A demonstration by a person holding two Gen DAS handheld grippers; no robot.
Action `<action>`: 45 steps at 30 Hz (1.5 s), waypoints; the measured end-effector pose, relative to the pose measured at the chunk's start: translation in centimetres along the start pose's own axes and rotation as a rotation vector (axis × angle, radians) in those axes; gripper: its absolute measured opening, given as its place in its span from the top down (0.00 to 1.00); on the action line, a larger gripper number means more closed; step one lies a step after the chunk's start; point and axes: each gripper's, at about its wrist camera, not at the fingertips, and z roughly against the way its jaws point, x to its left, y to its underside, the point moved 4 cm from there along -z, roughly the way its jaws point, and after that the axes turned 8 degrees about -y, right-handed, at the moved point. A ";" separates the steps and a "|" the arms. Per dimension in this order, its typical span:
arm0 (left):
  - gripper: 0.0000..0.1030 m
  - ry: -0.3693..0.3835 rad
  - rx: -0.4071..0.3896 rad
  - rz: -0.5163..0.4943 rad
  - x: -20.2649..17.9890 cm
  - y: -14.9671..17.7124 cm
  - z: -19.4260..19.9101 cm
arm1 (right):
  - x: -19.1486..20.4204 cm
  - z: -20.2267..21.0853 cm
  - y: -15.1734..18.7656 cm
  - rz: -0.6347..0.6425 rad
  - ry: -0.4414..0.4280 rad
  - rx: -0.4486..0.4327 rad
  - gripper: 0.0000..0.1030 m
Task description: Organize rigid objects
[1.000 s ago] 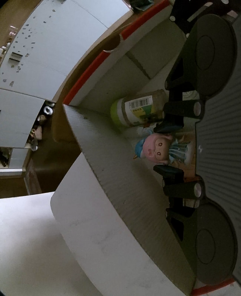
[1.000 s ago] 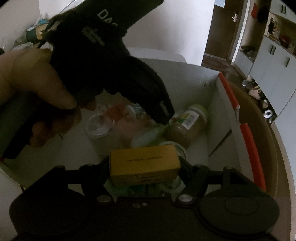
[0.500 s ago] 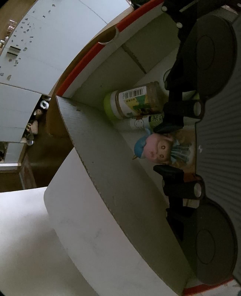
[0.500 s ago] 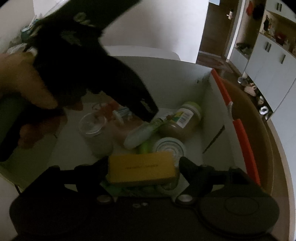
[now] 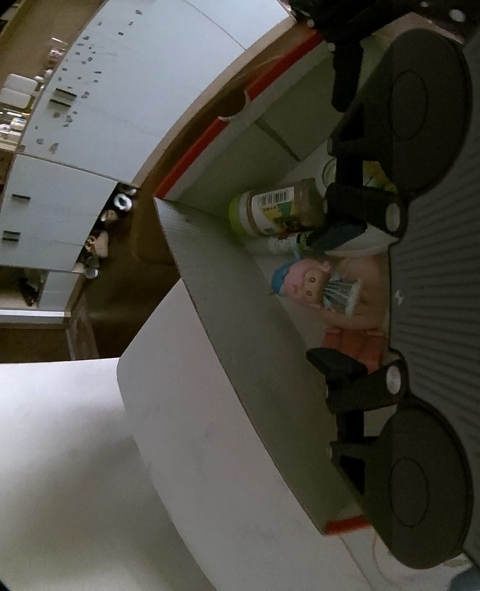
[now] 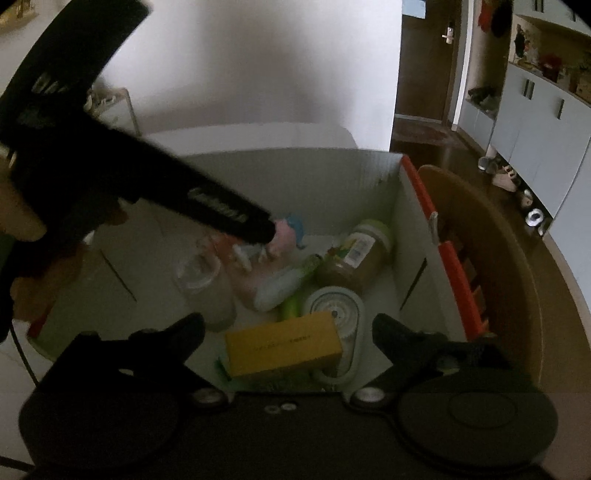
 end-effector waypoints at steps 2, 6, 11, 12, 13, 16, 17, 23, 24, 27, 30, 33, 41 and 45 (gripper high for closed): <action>0.38 0.006 -0.007 0.005 0.3 0.3 0.5 | 0.2 0.9 0.0 -0.008 -0.010 -0.025 0.03; 0.35 0.015 -0.032 0.010 0.4 0.8 1.7 | 0.4 3.0 -0.3 -0.012 -0.031 -0.081 0.01; 0.28 0.025 -0.068 0.019 0.8 1.6 3.8 | 0.8 4.8 -0.1 -0.006 -0.060 -0.121 0.01; 0.27 0.028 -0.074 0.020 0.9 1.7 4.2 | 1.0 5.7 -0.2 -0.005 -0.068 -0.139 0.01; 0.26 0.032 -0.080 0.022 1.0 1.9 4.6 | 1.0 6.2 -0.2 -0.009 -0.074 -0.148 0.00; 0.22 0.048 -0.106 0.032 1.3 2.2 5.9 | 0.8 7.0 -0.1 -0.023 -0.080 -0.163 0.00; 0.21 0.045 -0.115 0.033 1.1 2.1 6.2 | 0.8 7.5 0.0 -0.030 -0.082 -0.171 0.00; 0.12 0.079 -0.151 0.067 1.8 4.0 8.6 | 0.5 10.3 0.4 -0.063 -0.099 -0.224 0.00; 0.10 0.087 -0.156 0.078 2.0 4.3 8.9 | 0.5 10.5 0.4 -0.065 -0.097 -0.229 0.00; 0.05 0.088 -0.174 0.101 2.5 5.3 10.1 | 0.6 11.0 0.3 -0.072 -0.094 -0.237 0.00; 0.02 0.082 -0.201 0.106 2.6 6.3 11.5 | 0.7 11.4 0.3 -0.077 -0.092 -0.249 0.00; 0.01 0.069 -0.228 0.104 2.4 7.2 12.9 | 1.2 12.1 0.3 -0.089 -0.102 -0.267 0.00; 0.01 0.008 -0.305 0.093 2.0 9.2 16.7 | 2.4 13.4 0.5 -0.088 -0.126 -0.286 0.00; 0.01 -0.002 -0.316 0.103 2.2 10.0 17.8 | 3.1 13.9 0.9 -0.096 -0.136 -0.293 0.00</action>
